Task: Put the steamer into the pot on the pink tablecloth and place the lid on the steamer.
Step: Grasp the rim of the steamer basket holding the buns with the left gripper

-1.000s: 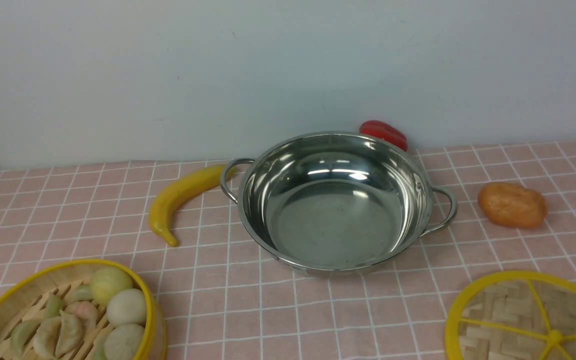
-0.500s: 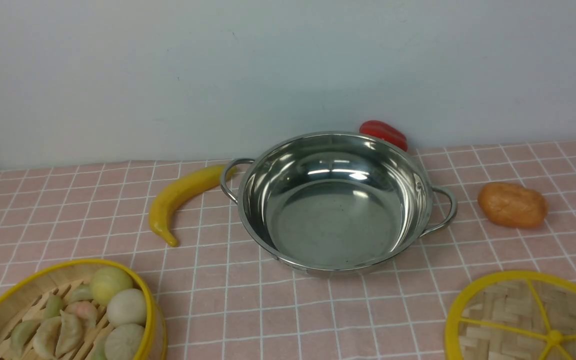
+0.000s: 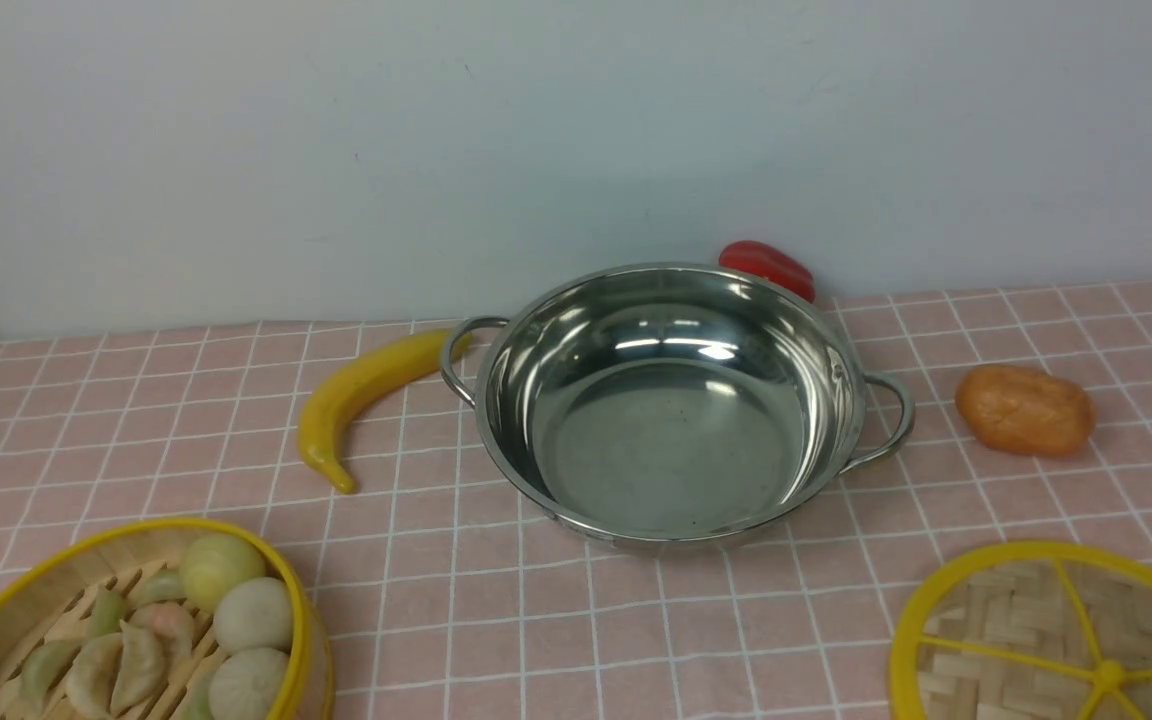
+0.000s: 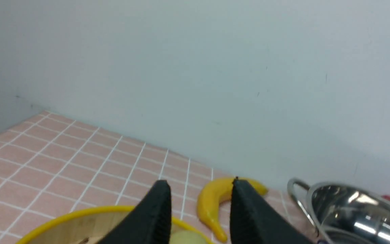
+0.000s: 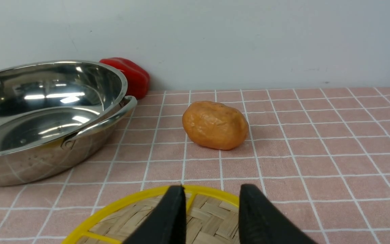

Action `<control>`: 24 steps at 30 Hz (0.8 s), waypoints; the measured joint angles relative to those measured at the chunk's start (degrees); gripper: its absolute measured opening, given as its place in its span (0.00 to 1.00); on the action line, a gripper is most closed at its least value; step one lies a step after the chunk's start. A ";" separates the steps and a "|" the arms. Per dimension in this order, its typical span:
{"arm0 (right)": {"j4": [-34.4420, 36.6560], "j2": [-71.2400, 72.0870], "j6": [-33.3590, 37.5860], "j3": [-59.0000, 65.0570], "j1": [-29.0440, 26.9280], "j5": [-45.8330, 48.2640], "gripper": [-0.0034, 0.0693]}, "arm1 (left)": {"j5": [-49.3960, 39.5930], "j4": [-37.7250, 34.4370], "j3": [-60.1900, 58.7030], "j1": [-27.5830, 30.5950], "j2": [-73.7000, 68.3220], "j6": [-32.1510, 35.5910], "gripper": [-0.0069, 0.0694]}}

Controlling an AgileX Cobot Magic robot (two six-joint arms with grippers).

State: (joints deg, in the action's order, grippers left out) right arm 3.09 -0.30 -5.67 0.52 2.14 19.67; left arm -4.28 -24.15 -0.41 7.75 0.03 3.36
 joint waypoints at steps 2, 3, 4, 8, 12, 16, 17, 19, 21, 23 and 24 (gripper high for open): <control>0.00 0.00 0.00 0.00 0.00 0.00 0.38 | 1.15 -1.91 0.00 0.00 0.00 -0.56 0.41; 0.00 0.00 0.00 0.00 0.00 0.00 0.38 | 1.36 -3.42 0.00 0.00 0.00 -1.53 0.41; 0.00 0.00 0.00 0.00 0.00 0.00 0.38 | 0.96 -4.73 0.24 0.00 0.00 -2.52 0.41; 0.00 0.00 0.00 0.00 0.00 0.00 0.38 | -6.31 -6.54 6.08 0.00 0.05 -3.36 0.41; 0.00 0.00 0.00 0.00 0.00 0.00 0.38 | -21.74 -6.18 19.63 0.00 -2.53 1.72 0.41; 0.00 0.00 0.00 0.00 0.00 0.00 0.38 | -42.64 -3.55 31.93 0.00 -10.98 10.92 0.41; 0.00 0.00 0.00 0.00 0.00 0.00 0.38 | -49.84 -2.29 34.32 0.00 -14.48 13.08 0.41; 0.00 0.00 0.00 0.00 0.00 0.00 0.38 | -59.21 0.23 37.65 0.00 -20.18 17.68 0.41; 0.00 0.00 0.00 0.00 0.00 0.00 0.38 | -62.84 2.42 38.71 0.00 -24.49 20.73 0.41; 0.00 0.00 0.00 0.00 0.00 0.00 0.38 | -64.53 8.14 39.40 0.00 -30.80 27.14 0.41; 0.00 0.00 0.00 0.00 0.00 0.00 0.38 | -64.90 10.92 39.46 0.00 -34.01 30.09 0.41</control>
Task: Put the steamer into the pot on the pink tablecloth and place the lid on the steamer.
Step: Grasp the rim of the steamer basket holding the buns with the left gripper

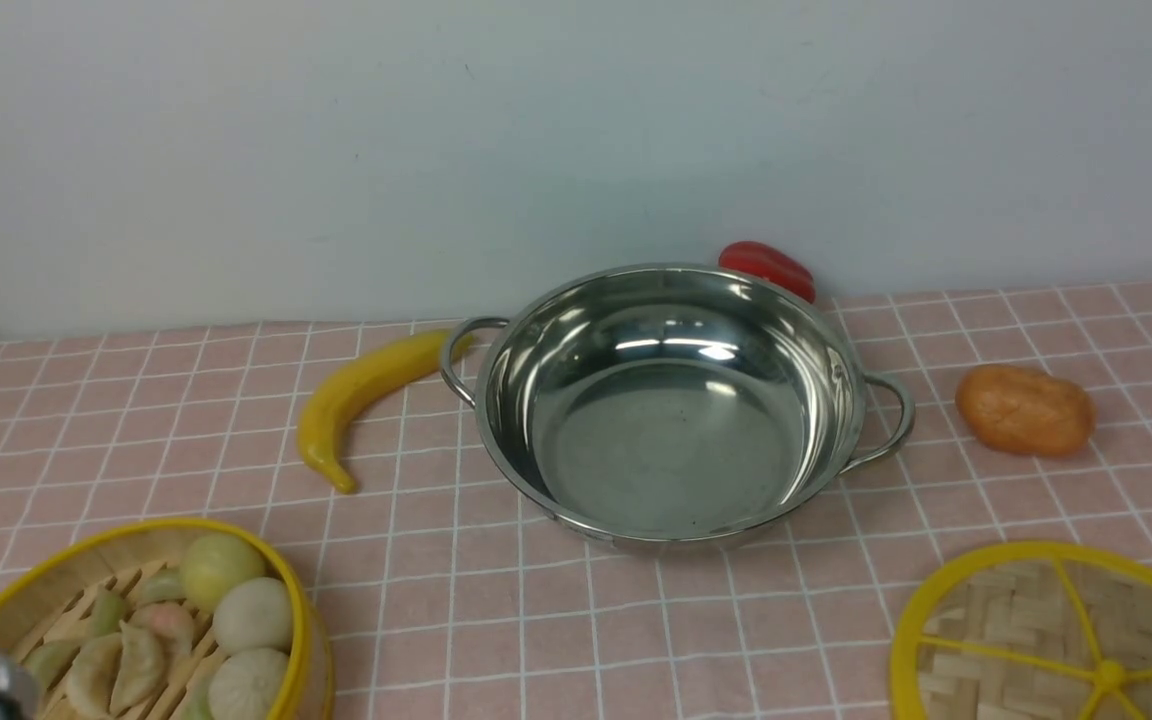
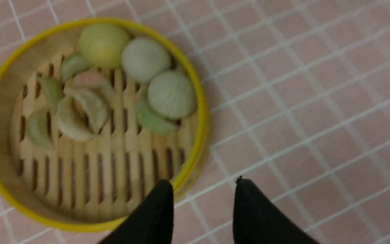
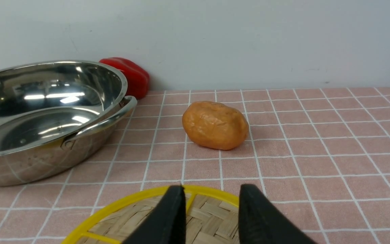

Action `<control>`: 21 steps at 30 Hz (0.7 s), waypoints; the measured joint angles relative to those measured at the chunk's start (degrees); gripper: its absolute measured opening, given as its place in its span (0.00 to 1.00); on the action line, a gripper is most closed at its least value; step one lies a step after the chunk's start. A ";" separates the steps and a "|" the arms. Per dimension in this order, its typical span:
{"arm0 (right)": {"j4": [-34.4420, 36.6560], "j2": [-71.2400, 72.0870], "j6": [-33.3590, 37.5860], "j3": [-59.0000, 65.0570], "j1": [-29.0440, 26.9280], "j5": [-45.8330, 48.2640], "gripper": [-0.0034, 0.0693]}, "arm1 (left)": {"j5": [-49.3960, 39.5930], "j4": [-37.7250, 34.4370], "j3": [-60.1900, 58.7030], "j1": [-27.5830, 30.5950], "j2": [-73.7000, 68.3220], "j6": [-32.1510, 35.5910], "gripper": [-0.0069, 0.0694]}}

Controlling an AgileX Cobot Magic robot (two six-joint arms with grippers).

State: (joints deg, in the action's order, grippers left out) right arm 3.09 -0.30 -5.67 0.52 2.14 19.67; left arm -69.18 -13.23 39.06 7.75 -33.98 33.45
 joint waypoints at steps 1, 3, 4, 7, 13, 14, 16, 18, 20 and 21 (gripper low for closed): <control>0.00 0.00 0.00 0.00 0.00 0.00 0.38 | -0.06 0.81 0.00 0.00 -1.53 0.87 0.41; 0.00 0.00 0.00 0.00 0.00 0.00 0.38 | -0.11 3.59 0.00 0.00 -6.26 4.44 0.41; 0.00 0.00 0.00 0.00 0.00 0.00 0.38 | -0.11 3.91 0.00 0.00 -8.45 5.59 0.41; 0.00 0.00 0.00 0.00 0.00 0.00 0.38 | -0.22 2.33 0.00 0.00 -14.52 8.31 0.41; 0.00 0.00 0.00 0.00 0.00 0.00 0.38 | -0.47 1.05 0.04 -0.78 -24.21 12.05 0.41; 0.00 0.00 0.00 0.00 0.00 0.00 0.38 | -0.47 2.34 0.04 -1.55 -25.70 12.81 0.41; 0.00 0.00 0.00 0.00 0.00 0.00 0.38 | -0.25 4.75 0.04 -3.04 -27.61 13.97 0.41; 0.00 0.00 0.00 0.00 0.00 0.00 0.38 | 1.18 7.82 0.04 -4.97 -30.28 14.87 0.41; 0.00 0.00 0.00 0.00 0.00 0.00 0.38 | 2.17 9.56 0.04 -6.26 -32.28 15.84 0.42; 0.00 0.00 0.00 0.00 0.00 0.00 0.38 | 2.51 10.07 0.04 -6.93 -33.54 16.65 0.44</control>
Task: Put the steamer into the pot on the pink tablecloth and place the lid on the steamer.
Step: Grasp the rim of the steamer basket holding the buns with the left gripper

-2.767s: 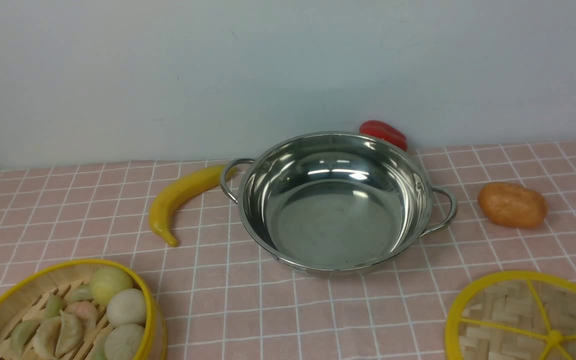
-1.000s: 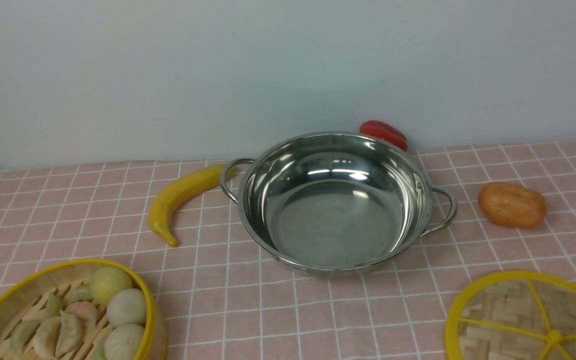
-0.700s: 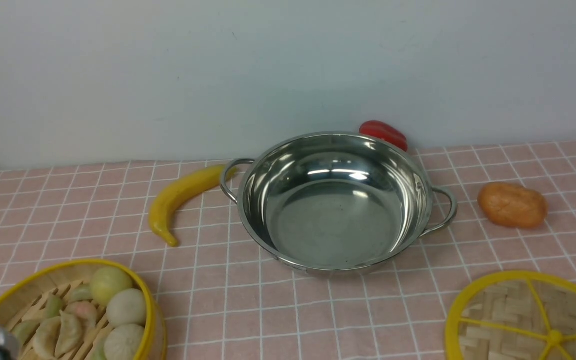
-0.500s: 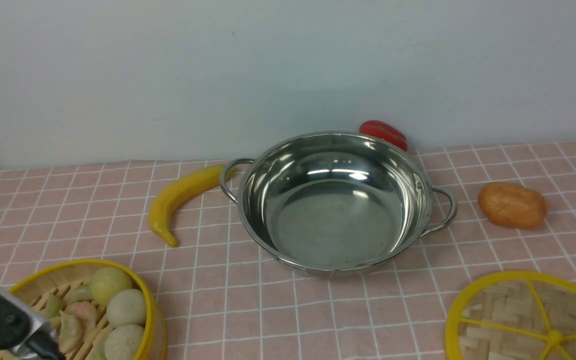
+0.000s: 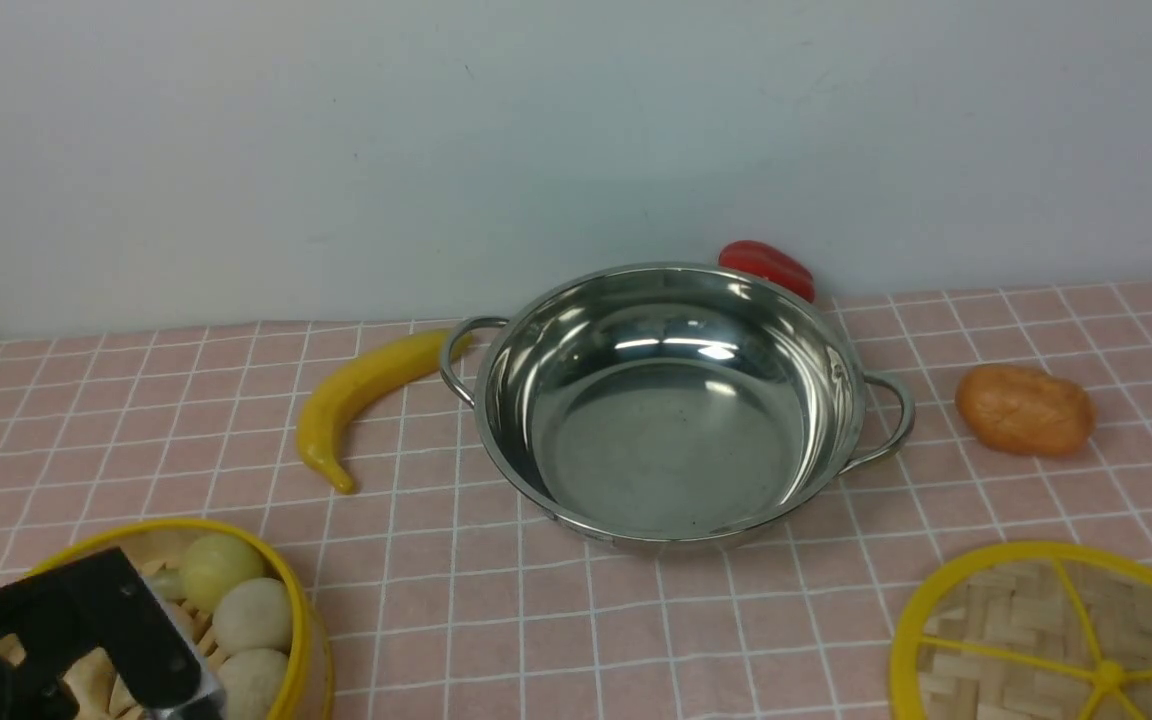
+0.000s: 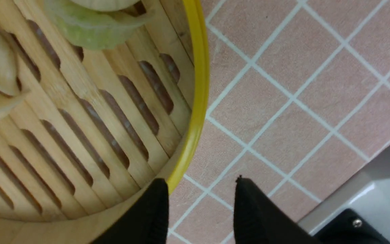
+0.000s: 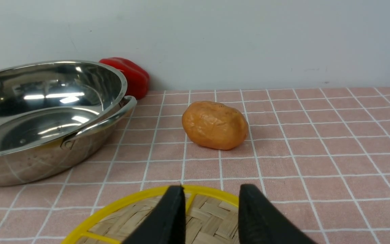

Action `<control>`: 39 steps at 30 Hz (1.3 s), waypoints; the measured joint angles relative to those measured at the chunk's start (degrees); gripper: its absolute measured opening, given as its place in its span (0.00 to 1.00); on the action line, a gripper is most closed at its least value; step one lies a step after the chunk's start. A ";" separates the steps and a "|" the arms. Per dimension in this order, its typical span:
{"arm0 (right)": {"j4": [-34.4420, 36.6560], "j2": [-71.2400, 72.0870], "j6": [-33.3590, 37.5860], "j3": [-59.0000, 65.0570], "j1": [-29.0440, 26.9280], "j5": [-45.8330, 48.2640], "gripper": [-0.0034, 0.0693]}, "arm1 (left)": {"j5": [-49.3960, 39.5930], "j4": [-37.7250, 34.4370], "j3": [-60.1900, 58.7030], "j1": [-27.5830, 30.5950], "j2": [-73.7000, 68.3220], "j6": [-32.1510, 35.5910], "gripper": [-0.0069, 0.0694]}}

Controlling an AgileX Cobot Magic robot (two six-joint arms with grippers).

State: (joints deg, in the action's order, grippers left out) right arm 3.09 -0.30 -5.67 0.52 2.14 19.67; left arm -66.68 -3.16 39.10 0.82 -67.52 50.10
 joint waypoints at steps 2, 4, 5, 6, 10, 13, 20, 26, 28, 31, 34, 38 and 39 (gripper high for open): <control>0.00 0.00 0.00 0.00 0.00 0.00 0.38 | 1.25 0.33 0.00 -1.11 -2.18 1.21 0.46; 0.00 0.00 0.00 0.00 0.00 0.00 0.38 | 3.52 0.38 0.00 -2.03 -4.46 2.51 0.49; 0.00 0.00 0.00 0.00 0.00 0.00 0.38 | 4.84 0.38 0.00 -2.30 -5.60 3.17 0.51; 0.00 0.00 0.00 0.00 0.00 0.00 0.38 | 6.23 0.38 0.00 -2.45 -6.74 3.65 0.53; 0.00 0.00 0.00 0.00 0.00 0.00 0.38 | 10.65 0.38 0.00 -2.50 -11.32 4.52 0.59; 0.00 0.00 0.00 0.00 0.00 0.00 0.38 | 11.33 -0.87 0.17 -2.58 -14.69 4.74 0.60; 0.00 0.00 0.00 0.00 0.00 0.00 0.38 | 13.29 -3.06 0.17 -2.63 -20.50 5.99 0.60; 0.00 0.00 0.00 0.00 0.00 0.00 0.38 | 12.36 -3.91 0.13 -2.65 -20.79 3.02 0.35; 0.00 0.00 0.00 0.00 0.00 0.00 0.38 | 11.06 -3.83 0.13 -2.70 -20.07 1.83 0.16; 0.00 0.00 0.00 0.00 0.00 0.00 0.38 | 10.29 -3.21 0.31 -2.70 -18.99 1.83 0.13; 0.00 0.00 0.00 0.00 0.00 0.00 0.38 | 6.77 -1.96 2.31 -2.70 -16.59 1.56 0.13; 0.00 0.00 0.00 0.00 0.00 0.00 0.38 | 0.84 -3.10 7.54 -2.70 -12.96 0.38 0.14; 0.00 0.00 0.00 0.00 0.00 0.00 0.38 | -0.35 -3.75 9.52 -2.70 -12.23 0.24 0.14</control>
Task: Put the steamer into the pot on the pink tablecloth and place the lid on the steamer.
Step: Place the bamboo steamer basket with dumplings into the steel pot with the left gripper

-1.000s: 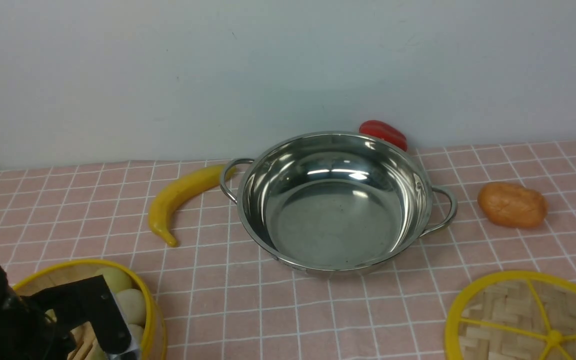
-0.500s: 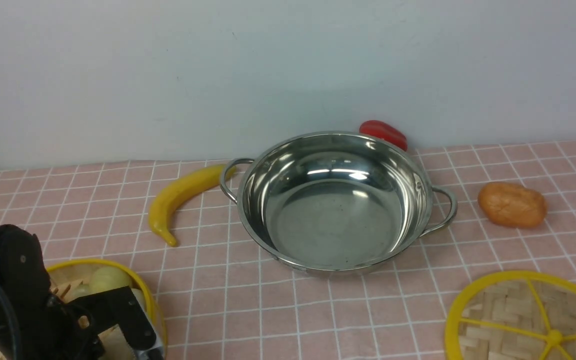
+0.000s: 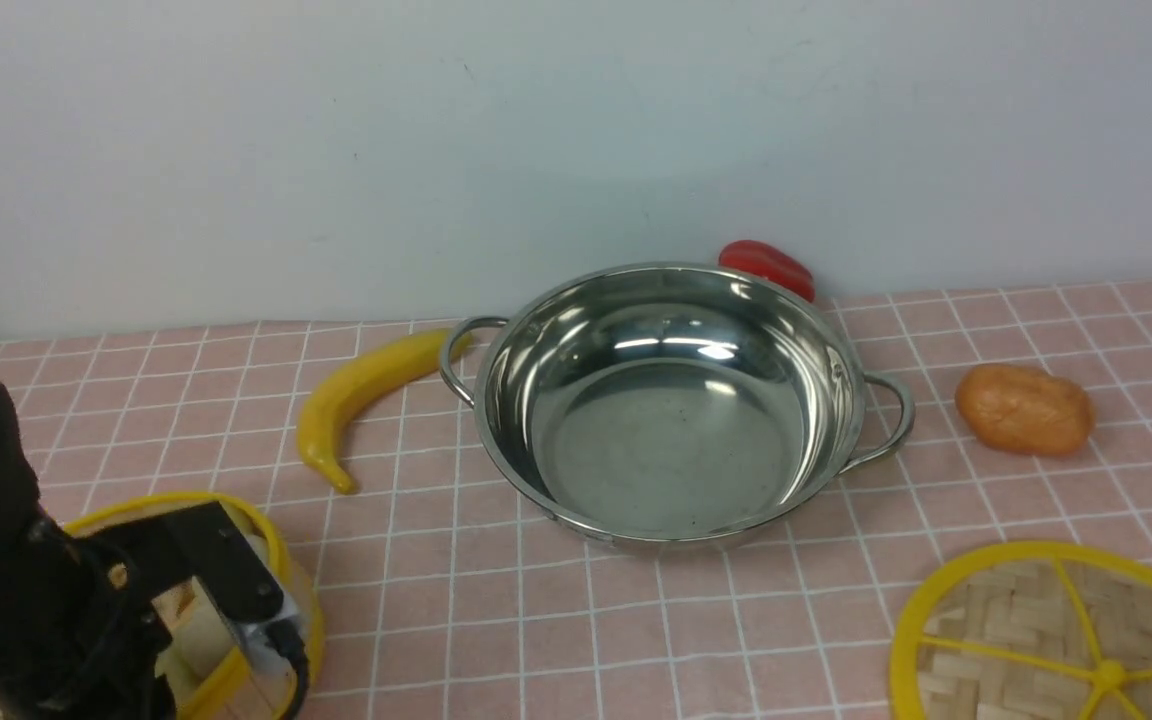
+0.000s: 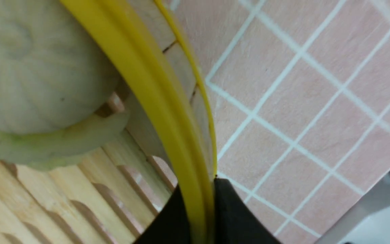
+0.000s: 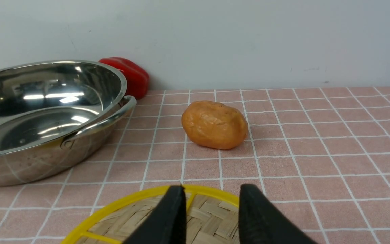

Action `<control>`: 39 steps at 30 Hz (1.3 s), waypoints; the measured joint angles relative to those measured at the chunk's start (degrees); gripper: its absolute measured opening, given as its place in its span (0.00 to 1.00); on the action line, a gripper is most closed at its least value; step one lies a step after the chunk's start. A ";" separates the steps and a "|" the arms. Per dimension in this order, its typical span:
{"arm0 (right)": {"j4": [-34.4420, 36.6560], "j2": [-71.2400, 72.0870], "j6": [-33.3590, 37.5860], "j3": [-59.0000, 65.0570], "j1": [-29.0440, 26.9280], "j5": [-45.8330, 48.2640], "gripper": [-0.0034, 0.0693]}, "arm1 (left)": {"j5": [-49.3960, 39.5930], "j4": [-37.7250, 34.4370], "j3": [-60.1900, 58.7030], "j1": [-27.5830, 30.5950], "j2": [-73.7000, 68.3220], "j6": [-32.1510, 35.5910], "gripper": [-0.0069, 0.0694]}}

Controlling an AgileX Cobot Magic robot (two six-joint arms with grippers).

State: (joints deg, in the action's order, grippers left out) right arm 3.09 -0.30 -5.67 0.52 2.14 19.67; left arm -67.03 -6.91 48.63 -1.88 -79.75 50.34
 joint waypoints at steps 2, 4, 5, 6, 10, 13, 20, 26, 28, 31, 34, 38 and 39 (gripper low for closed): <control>0.00 0.00 0.00 0.00 0.00 0.00 0.38 | -0.57 -0.67 2.98 -0.36 0.93 -0.13 0.14; 0.00 0.00 0.00 0.00 0.00 0.00 0.38 | -0.59 -0.96 6.30 -1.16 1.38 -0.19 0.14; -0.05 0.00 0.00 0.00 0.00 0.00 0.38 | -0.59 -1.01 8.87 -2.14 1.52 -0.20 0.14; -0.05 0.00 0.00 0.00 0.00 0.00 0.38 | -0.72 -0.96 10.99 -3.17 1.52 -0.26 0.14; -0.05 0.00 0.00 0.00 0.00 0.00 0.38 | -1.56 -0.92 20.47 -9.82 -0.35 -0.14 0.14; -0.05 0.00 0.00 0.00 0.00 0.00 0.38 | -1.62 -0.95 26.38 -15.35 -3.76 0.75 0.14; -0.05 0.00 0.00 0.00 0.00 0.00 0.38 | -1.69 2.63 39.37 -25.52 -15.26 4.36 0.14; -0.05 0.00 0.00 0.00 0.00 0.00 0.38 | -2.51 3.10 48.93 -31.00 -25.72 10.24 0.14; -0.05 0.00 0.00 0.00 0.00 0.00 0.38 | -2.71 2.76 50.63 -31.72 -28.08 10.36 0.14; -0.05 0.00 0.00 0.00 0.00 0.00 0.38 | -2.88 2.53 52.66 -32.06 -31.67 10.36 0.14; -0.05 0.00 0.00 0.00 0.00 0.00 0.38 | -2.88 2.88 53.21 -32.06 -34.65 10.25 0.14; -0.05 0.00 0.00 0.00 0.00 0.00 0.38 | -1.69 2.99 53.26 -32.06 -37.21 10.19 0.14; -0.05 0.00 0.00 0.00 0.00 0.00 0.38 | -0.91 2.99 53.33 -32.06 -37.88 10.07 0.14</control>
State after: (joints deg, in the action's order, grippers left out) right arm 3.05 -0.30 -5.67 0.52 2.14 19.67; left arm -67.94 -3.92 101.95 -33.94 -117.63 60.41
